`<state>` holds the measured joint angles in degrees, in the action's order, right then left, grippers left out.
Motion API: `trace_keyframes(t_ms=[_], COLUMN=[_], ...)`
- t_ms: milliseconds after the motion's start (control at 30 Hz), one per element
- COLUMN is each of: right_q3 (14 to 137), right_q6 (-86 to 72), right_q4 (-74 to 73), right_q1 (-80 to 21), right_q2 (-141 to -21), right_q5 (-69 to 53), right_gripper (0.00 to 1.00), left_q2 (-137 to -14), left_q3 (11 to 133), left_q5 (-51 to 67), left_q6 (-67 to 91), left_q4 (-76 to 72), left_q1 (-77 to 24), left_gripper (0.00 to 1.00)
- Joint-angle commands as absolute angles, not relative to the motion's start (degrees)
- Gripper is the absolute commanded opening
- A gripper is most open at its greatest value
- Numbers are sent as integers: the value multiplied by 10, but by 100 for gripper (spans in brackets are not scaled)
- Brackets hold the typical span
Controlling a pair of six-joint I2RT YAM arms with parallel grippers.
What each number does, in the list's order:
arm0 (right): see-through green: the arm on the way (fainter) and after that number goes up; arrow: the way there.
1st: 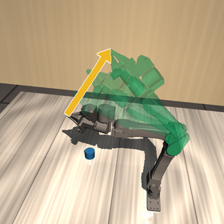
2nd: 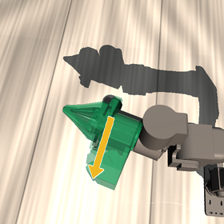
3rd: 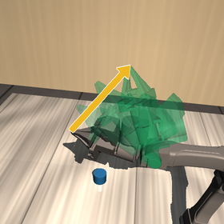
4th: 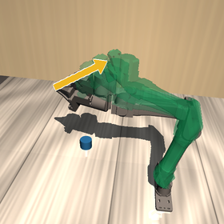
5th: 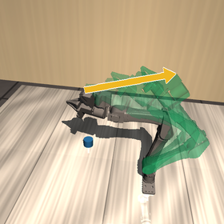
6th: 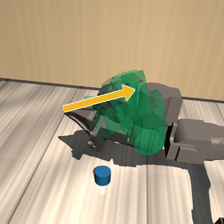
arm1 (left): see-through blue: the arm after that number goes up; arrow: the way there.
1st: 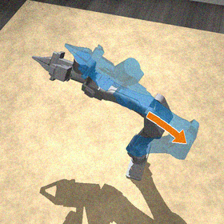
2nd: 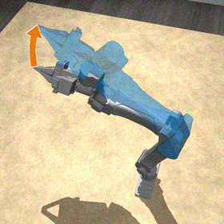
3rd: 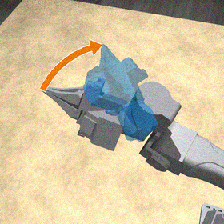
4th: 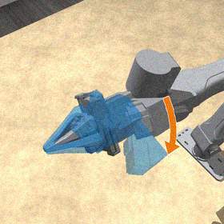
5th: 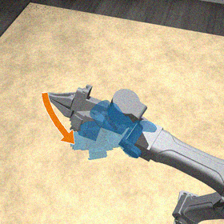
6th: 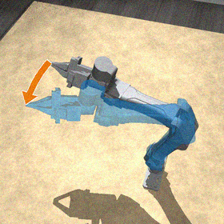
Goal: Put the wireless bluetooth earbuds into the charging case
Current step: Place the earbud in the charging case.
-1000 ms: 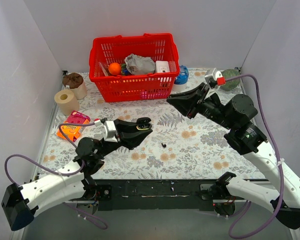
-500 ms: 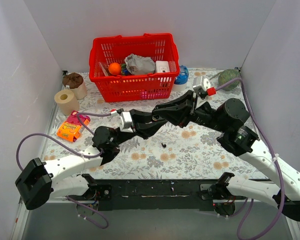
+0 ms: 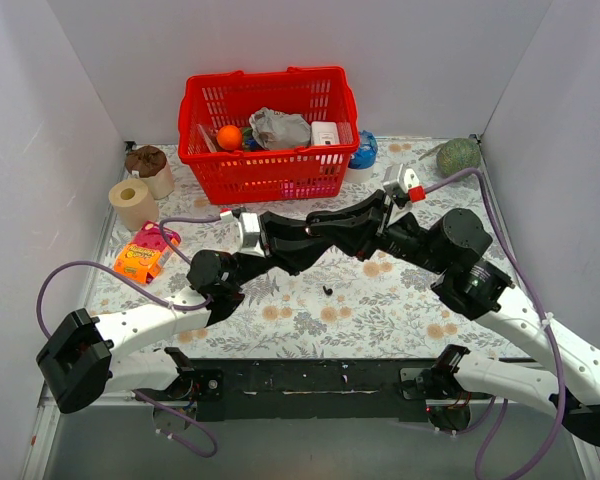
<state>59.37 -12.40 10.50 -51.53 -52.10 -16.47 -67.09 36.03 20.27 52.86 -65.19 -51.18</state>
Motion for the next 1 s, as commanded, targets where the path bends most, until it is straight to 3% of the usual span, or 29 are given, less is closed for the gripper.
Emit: trace_keyframes(t_ms=[0,967], right_q3=[584,563], right_q6=[-115,-120], right_q4=[152,151], right_q1=[-521,-533], right_q2=[-506,-518], right_q5=[-127,-96], right_gripper=[1,1], left_q2=[-671,-678], left_q3=[372,373], left_q5=[189,185], left_q6=[570,606], left_q4=[-668,-680], left_q1=[-512,-512], left_gripper=[0,0])
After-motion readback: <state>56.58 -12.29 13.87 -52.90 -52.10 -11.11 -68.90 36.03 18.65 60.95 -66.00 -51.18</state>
